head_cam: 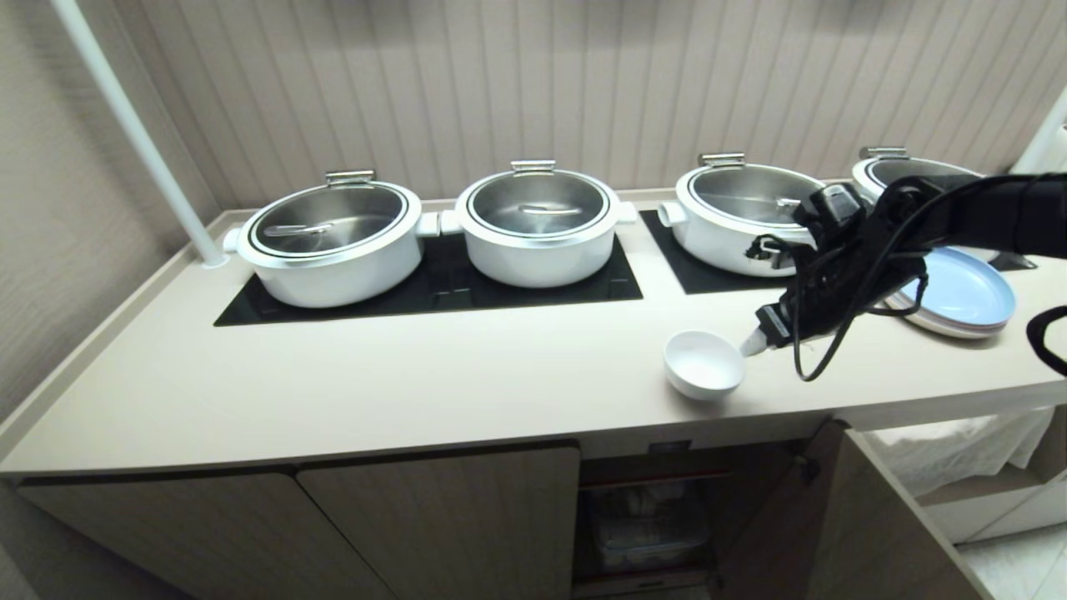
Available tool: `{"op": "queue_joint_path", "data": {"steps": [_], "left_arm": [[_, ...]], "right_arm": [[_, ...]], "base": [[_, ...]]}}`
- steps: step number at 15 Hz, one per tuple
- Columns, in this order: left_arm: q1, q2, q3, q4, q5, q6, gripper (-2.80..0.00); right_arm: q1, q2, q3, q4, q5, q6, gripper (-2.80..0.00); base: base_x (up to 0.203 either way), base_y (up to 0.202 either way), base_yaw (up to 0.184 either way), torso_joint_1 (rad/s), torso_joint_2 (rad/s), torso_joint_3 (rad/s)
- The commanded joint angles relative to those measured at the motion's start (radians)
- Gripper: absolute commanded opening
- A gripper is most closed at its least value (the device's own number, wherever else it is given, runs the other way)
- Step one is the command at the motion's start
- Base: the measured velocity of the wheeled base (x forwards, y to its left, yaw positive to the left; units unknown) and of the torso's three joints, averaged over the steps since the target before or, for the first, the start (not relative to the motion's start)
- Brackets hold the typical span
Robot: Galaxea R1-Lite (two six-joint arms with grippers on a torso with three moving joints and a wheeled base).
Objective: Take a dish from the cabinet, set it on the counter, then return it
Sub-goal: Pick up the bowl from the table
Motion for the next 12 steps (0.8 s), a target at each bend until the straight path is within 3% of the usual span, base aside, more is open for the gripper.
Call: {"op": "queue_joint_path", "data": {"steps": [1,8,12], "left_arm": [[0.0,0.0,0.0,0.0,0.0,0.0,-2.8],[0.0,0.0,0.001,0.0,0.0,0.0,-2.8],[0.0,0.0,0.0,0.0,0.0,0.0,-2.8]], "right_arm": [[0.001,0.006,0.0,0.002,0.0,-0.002,0.0],[0.008,0.033,0.0,-0.04,-0.018,0.01,0.0],[0.026,0.069,-0.003,-0.09,-0.057,0.16,0.0]], "base": [[0.0,0.0,0.0,0.0,0.0,0.0],[0.0,0.0,0.0,0.0,0.0,0.0],[0.0,0.0,0.0,0.0,0.0,0.0]]}}
